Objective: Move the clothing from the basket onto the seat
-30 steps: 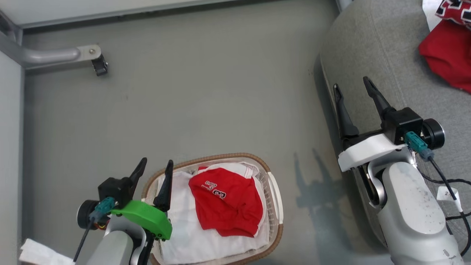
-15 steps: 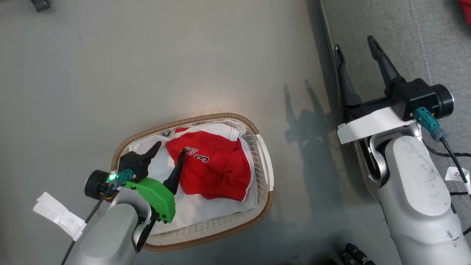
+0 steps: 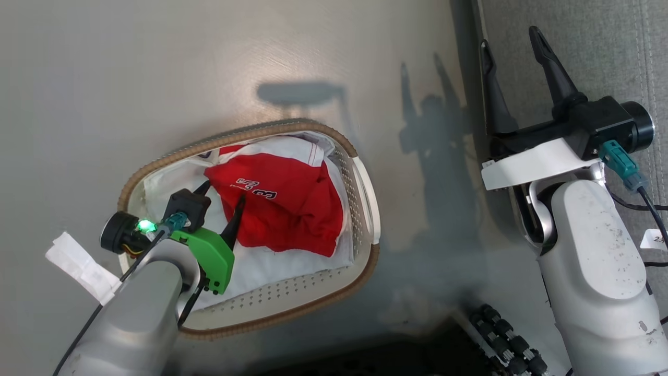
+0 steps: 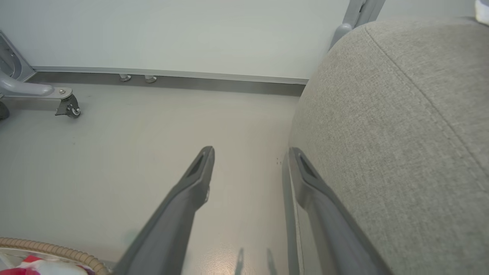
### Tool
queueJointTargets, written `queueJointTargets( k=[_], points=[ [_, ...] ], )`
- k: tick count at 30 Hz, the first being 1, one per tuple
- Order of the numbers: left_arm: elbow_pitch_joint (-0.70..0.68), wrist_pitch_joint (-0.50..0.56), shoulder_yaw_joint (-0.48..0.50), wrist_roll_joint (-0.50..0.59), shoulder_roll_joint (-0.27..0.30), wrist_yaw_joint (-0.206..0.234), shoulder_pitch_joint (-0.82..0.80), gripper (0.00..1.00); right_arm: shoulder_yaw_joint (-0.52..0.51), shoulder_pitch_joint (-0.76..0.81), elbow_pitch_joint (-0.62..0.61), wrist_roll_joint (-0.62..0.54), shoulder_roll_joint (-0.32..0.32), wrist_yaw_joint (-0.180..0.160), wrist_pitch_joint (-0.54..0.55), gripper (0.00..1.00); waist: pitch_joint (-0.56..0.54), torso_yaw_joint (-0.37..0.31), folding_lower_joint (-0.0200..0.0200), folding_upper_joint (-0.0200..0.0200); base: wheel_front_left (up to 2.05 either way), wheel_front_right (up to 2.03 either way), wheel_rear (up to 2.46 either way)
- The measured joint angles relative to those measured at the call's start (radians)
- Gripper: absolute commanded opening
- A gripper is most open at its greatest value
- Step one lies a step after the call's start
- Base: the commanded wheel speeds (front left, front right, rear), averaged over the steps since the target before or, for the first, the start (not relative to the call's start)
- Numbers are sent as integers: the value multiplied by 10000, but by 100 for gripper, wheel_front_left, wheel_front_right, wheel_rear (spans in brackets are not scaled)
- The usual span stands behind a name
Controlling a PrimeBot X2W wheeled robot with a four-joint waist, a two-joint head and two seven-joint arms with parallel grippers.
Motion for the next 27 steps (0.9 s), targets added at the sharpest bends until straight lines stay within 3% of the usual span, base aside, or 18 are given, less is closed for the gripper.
queueJointTargets(
  k=[20, 27],
  points=[
    [713, 0, 637, 1417, -211, 27, -984, 100, -6, -7, -176, 249, -4, 0, 0, 100, 811, -276, -1, 0, 0, 0, 0],
    [752, 0, 38, 1381, -267, 19, -1100, 100, 25, -38, -268, 268, -4, 0, 0, 100, 942, -329, 0, 0, 0, 0, 0]
  ],
)
